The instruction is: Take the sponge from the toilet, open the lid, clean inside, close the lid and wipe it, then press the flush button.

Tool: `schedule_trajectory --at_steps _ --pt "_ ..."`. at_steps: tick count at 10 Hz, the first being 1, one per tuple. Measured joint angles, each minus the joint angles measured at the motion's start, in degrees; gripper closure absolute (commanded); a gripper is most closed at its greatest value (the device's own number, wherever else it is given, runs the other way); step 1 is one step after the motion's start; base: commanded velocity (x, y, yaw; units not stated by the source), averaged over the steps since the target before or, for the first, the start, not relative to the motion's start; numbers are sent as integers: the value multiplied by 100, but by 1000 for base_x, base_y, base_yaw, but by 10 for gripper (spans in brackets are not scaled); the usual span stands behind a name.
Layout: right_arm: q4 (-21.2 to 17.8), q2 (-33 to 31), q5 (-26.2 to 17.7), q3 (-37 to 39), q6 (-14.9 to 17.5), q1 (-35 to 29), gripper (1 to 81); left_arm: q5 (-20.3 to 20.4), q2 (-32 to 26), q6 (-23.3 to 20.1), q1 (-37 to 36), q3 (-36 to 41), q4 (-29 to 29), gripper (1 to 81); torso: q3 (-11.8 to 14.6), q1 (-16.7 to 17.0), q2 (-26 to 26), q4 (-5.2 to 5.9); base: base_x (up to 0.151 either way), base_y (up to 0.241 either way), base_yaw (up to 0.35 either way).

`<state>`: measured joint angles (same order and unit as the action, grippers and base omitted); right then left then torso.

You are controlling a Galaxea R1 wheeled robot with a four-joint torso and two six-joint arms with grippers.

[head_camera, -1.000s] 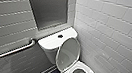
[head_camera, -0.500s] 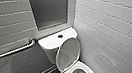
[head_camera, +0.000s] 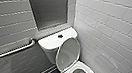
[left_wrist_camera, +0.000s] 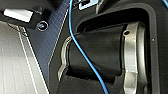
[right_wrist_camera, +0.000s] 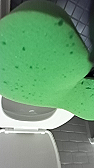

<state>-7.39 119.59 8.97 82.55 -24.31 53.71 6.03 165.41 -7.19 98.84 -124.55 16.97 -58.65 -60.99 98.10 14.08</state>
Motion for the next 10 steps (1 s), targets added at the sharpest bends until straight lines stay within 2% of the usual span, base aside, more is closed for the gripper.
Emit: schedule_trajectory --at_steps 3,5,7,10 --pt "1 240 -121 -411 2 -997 811 0 5 2 -2 0 0 10 0 0 0 0 0 0 0" --pt "-2 745 -466 -380 -2 -1447 811 0 16 2 -20 0 0 10 0 0 0 0 0 0 0" --pt "-5 1436 -824 30 -13 -1645 811 -2 13 4 -17 -1 -2 10 0 0 0 0 0 0 0" --pt "-10 2333 -1051 1075 -17 -1846 811 -2 5 4 -15 -1 -2 10 0 0 0 0 0 0 0"
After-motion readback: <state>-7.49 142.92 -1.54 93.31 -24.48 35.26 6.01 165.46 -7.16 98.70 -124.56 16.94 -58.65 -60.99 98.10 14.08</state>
